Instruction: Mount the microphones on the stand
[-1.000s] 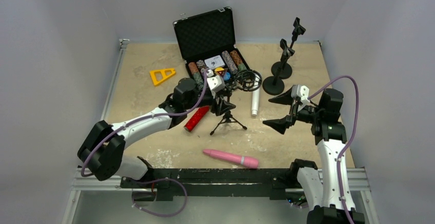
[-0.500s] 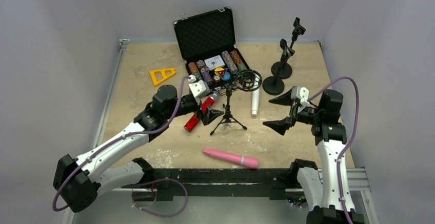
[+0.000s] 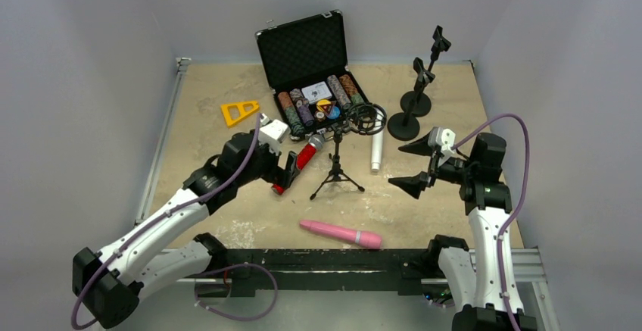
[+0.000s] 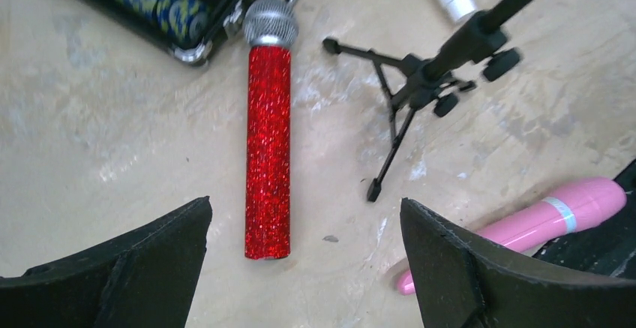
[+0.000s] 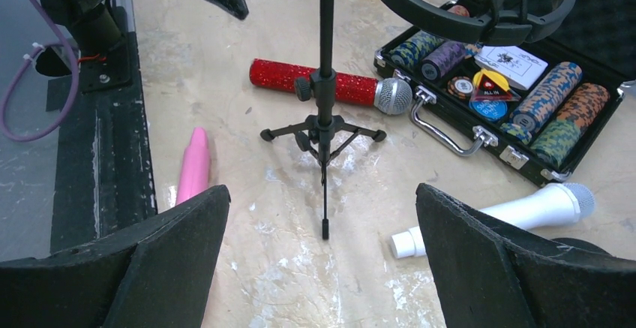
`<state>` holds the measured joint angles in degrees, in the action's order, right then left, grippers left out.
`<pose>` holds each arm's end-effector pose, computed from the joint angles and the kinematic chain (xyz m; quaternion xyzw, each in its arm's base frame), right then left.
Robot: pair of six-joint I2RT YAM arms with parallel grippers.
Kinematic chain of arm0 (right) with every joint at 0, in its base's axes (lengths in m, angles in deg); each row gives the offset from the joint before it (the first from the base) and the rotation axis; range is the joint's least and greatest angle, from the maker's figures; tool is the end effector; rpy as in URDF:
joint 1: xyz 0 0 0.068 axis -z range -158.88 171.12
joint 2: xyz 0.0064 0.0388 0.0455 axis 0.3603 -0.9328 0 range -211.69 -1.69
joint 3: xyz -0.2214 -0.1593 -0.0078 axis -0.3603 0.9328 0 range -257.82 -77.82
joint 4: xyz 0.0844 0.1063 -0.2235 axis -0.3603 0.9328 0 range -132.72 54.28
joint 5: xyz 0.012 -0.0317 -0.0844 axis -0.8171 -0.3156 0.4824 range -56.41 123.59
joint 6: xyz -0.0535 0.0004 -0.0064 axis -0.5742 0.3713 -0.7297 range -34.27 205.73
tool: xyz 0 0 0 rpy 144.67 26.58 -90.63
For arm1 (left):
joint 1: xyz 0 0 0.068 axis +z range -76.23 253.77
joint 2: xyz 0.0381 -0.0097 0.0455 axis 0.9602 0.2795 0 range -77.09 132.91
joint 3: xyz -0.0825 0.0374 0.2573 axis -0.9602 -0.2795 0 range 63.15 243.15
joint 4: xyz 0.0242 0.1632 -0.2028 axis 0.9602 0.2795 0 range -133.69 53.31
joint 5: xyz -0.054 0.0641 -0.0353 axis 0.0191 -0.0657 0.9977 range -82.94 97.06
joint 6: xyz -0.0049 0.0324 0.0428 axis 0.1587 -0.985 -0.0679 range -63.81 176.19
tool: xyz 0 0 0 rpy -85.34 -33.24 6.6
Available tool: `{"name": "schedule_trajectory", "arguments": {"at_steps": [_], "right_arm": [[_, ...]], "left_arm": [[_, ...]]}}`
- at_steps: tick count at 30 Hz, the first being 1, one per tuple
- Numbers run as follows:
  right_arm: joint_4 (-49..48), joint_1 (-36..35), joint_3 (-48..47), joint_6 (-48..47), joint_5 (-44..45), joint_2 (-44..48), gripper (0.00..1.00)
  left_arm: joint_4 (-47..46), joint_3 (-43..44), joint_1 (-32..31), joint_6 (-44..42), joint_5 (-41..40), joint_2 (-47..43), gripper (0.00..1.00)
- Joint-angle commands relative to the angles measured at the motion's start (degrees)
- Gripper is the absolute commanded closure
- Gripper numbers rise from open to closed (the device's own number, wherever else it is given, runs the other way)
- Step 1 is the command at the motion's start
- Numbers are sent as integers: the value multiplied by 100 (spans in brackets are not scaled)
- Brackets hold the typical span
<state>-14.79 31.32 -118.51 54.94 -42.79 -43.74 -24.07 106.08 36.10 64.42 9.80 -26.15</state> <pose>0.1460 0.0087 0.3042 -0.4287 0.6114 0.3607 0.5589 0.1586 -0.1246 0.2929 0.2293 0.8240 -0.2207 0.4688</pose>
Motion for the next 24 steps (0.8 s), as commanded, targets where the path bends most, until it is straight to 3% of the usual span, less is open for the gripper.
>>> {"name": "schedule_trajectory", "arguments": {"at_steps": [1,13,24], "right_arm": [[-8,32,82,-98,119,-23,2],[-10,44,60,-94,191,-84,2],[29,44,34,-94,124,-71,2]], "left_arm": [[534,63,79,746,-456,619,1],[528,620,294,858,-494,2478,2],[571,1319,315,920,-438,4104,17]]}}
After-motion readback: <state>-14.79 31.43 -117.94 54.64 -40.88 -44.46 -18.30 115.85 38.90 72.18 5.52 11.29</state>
